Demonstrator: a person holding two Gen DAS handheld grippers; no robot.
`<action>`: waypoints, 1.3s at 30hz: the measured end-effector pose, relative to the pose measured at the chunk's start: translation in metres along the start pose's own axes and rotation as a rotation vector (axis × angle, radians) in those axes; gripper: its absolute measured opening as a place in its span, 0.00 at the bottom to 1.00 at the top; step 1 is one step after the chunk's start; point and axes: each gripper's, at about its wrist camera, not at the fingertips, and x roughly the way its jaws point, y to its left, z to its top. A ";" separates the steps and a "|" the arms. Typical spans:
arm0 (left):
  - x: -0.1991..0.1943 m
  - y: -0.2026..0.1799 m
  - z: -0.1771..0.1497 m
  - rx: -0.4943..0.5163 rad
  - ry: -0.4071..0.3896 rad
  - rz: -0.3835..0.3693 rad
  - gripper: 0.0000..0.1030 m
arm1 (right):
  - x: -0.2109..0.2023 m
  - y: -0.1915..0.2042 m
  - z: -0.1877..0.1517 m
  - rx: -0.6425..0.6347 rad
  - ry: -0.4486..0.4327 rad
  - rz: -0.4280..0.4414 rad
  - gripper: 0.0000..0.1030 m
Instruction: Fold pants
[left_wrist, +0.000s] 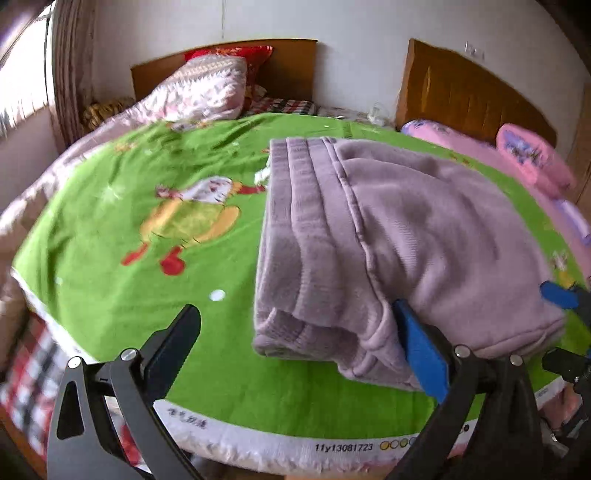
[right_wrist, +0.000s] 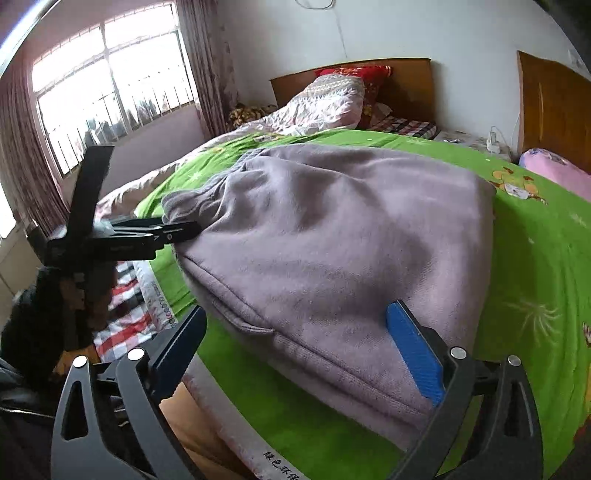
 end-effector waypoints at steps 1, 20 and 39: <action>-0.009 -0.005 -0.001 0.003 -0.020 0.048 0.99 | -0.002 0.003 0.000 -0.008 0.005 -0.027 0.93; -0.078 -0.110 -0.029 0.033 -0.218 0.094 0.99 | -0.097 -0.025 -0.041 0.275 -0.253 -0.379 0.94; -0.065 -0.101 -0.037 0.020 -0.188 0.124 0.99 | -0.084 0.001 -0.035 0.129 -0.206 -0.371 0.94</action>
